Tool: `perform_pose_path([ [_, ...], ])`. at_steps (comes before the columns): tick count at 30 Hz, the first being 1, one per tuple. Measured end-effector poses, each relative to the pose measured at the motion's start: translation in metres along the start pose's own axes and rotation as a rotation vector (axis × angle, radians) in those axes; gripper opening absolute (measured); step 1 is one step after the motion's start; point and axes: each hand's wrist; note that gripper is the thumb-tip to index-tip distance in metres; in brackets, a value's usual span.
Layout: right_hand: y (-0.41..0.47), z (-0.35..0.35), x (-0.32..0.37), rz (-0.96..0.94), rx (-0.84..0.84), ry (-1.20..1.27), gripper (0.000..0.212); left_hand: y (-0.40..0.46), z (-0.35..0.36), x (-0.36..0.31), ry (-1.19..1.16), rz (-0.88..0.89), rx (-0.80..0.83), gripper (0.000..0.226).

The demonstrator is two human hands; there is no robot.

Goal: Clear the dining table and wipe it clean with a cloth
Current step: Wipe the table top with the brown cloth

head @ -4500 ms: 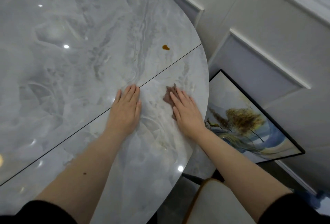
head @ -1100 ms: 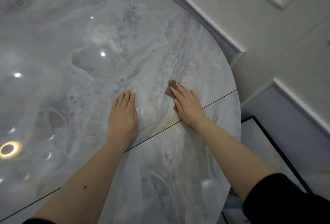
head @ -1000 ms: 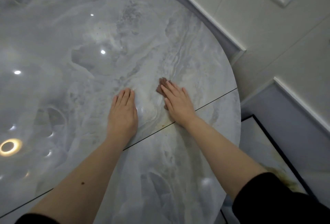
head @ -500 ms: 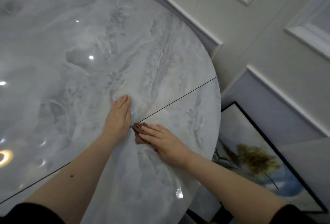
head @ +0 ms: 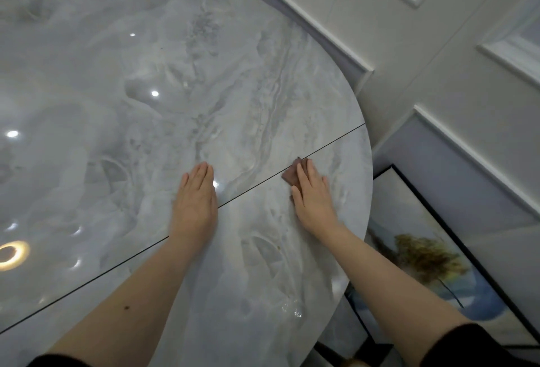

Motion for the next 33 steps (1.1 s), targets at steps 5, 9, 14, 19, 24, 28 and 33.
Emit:
perform_pose_path([
  [5, -0.017, 0.024, 0.055, -0.246, 0.012, 0.047, 0.054, 0.001, 0.004, 0.002, -0.014, -0.006, -0.003, 0.051],
  [9, -0.050, 0.022, 0.056, -0.522, 0.150, 0.056, 0.052, 0.003, 0.002, 0.002, -0.016, 0.006, -0.016, 0.052],
  [14, 0.018, 0.003, -0.003, -0.181, -0.036, -0.026, 0.049, 0.028, -0.001, -0.005, 0.020, 0.019, -0.036, 0.047],
  [19, 0.093, 0.001, -0.030, 0.071, -0.116, -0.061, 0.048, 0.067, 0.017, -0.008, 0.038, -0.024, -0.011, 0.059],
  [24, 0.148, 0.002, -0.030, 0.233, -0.139, -0.118, 0.049, 0.079, 0.021, -0.006, 0.039, -0.064, -0.041, 0.056],
  [28, 0.172, 0.009, 0.002, 0.048, -0.058, -0.119, 0.051, 0.078, 0.018, -0.008, 0.010, -0.045, -0.041, 0.056],
  [33, 0.134, 0.029, 0.055, -0.303, 0.028, -0.033, 0.048, 0.075, 0.015, 0.000, -0.156, -0.068, -0.059, 0.052],
])
Point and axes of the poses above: each hand's wrist, its own y-axis towards the middle knuckle, its own z-axis out of the palm, x = y × z, and after that the axes turned 4 degrees about -x, right-handed
